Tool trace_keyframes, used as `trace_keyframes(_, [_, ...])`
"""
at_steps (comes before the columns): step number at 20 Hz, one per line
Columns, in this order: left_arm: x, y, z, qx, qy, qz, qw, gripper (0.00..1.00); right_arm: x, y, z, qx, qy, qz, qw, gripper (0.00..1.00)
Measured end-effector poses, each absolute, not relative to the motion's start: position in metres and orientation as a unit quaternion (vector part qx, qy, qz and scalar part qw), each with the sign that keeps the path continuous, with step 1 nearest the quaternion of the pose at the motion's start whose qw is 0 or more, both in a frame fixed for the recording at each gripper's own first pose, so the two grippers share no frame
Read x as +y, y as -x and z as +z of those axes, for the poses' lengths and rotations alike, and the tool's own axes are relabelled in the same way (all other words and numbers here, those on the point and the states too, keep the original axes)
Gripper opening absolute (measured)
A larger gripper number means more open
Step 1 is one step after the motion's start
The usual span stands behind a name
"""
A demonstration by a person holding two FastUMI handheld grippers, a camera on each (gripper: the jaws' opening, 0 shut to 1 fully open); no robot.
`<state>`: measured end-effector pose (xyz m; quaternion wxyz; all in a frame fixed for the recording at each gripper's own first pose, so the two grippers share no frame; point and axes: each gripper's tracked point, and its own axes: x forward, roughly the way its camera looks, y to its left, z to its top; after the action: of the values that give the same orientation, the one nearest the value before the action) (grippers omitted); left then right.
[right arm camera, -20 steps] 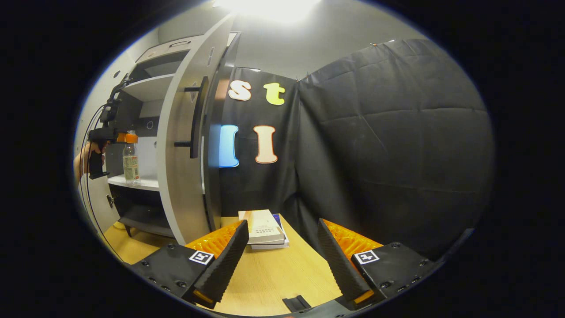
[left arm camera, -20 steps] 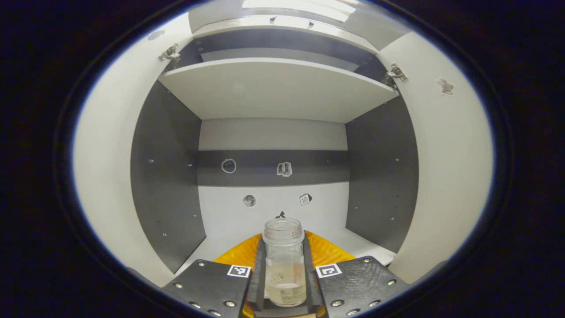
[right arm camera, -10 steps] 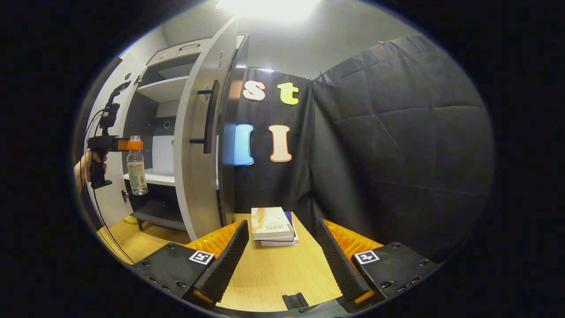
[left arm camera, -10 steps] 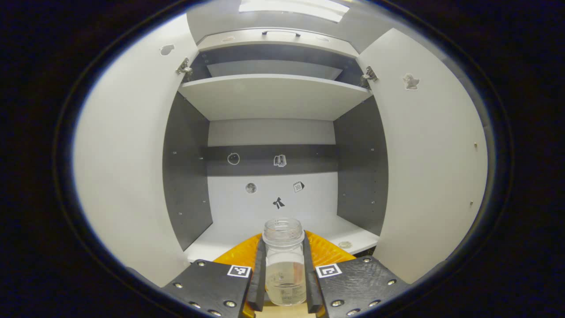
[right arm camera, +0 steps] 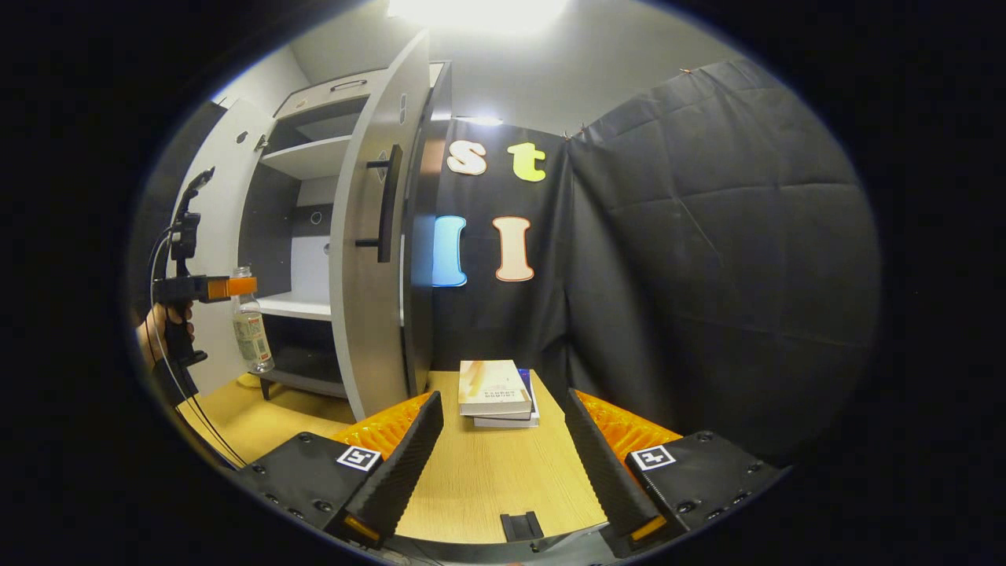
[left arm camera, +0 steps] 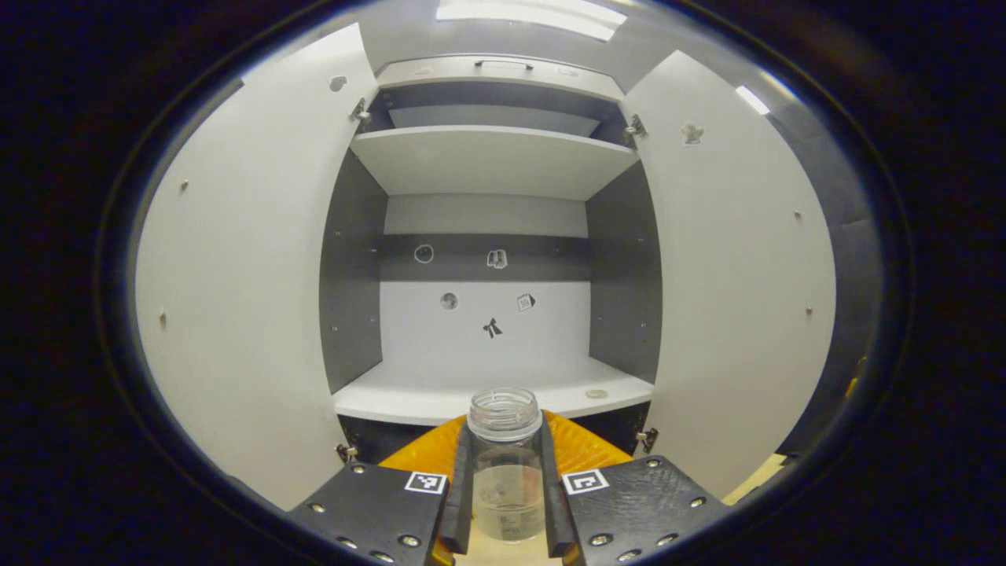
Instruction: Grasp the bottle in the cabinet with the left hand and place it on the coaster, then close the right door with the right hand and the left door with the left hand.
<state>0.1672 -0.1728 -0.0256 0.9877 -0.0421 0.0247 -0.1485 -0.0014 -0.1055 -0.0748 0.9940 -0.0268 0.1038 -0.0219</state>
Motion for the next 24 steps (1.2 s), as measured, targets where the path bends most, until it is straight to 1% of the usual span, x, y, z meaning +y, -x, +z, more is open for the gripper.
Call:
trace_keyframes(7, [-0.170,-0.138,-0.081,0.042,0.038,-0.142,0.988,0.40,-0.105,0.011,-0.082,0.111,0.029,-0.013,0.993,0.99])
trace_keyframes(8, [-0.170,-0.136,-0.089,0.047,0.035,-0.142,0.988,0.40,-0.104,0.012,-0.081,0.110,0.027,-0.012,0.994,0.97])
trace_keyframes(9, [-0.170,-0.133,-0.097,0.050,0.034,-0.143,0.988,0.40,-0.103,0.014,-0.082,0.110,0.026,-0.011,0.994,1.00])
trace_keyframes(14, [-0.178,-0.118,-0.139,0.073,0.031,-0.150,0.986,0.40,-0.105,0.021,-0.085,0.115,0.032,-0.013,0.993,0.99])
trace_keyframes(20, [-0.177,-0.109,-0.185,0.097,0.044,-0.135,0.985,0.37,-0.116,0.025,-0.091,0.124,0.040,-0.016,0.991,0.99])
trace_keyframes(21, [-0.177,-0.108,-0.193,0.100,0.046,-0.131,0.985,0.37,-0.117,0.026,-0.092,0.126,0.039,-0.016,0.991,0.96])
trace_keyframes(22, [-0.177,-0.109,-0.200,0.104,0.046,-0.125,0.986,0.37,-0.118,0.025,-0.092,0.128,0.039,-0.016,0.991,0.99])
trace_keyframes(23, [-0.177,-0.103,-0.203,0.106,0.045,-0.117,0.986,0.37,-0.120,0.026,-0.091,0.127,0.040,-0.018,0.991,0.99])
trace_keyframes(24, [-0.177,-0.102,-0.209,0.109,0.046,-0.114,0.986,0.39,-0.122,0.025,-0.090,0.125,0.041,-0.020,0.991,0.99])
